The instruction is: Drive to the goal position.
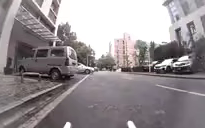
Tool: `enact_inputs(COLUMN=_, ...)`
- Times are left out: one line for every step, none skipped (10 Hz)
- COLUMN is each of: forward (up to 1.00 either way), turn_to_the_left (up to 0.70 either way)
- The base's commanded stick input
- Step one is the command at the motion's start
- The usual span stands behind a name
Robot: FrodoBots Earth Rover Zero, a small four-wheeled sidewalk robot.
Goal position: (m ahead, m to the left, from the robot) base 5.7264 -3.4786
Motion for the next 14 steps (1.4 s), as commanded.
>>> enact_inputs(forward=0.45, turn_to_the_left=0.0)
enact_inputs(forward=0.45, turn_to_the_left=0.0)
enact_inputs(forward=0.45, turn_to_the_left=0.0)
enact_inputs(forward=0.45, turn_to_the_left=0.0)
enact_inputs(forward=0.45, turn_to_the_left=0.0)
enact_inputs(forward=0.45, turn_to_the_left=0.0)
enact_inputs(forward=0.45, turn_to_the_left=0.0)
enact_inputs(forward=0.45, turn_to_the_left=0.0)
enact_inputs(forward=0.45, turn_to_the_left=0.0)
enact_inputs(forward=0.45, turn_to_the_left=0.0)
enact_inputs(forward=0.45, turn_to_the_left=0.0)
enact_inputs(forward=0.45, turn_to_the_left=0.0)
enact_inputs(forward=0.45, turn_to_the_left=0.0)
enact_inputs(forward=0.45, turn_to_the_left=0.0)
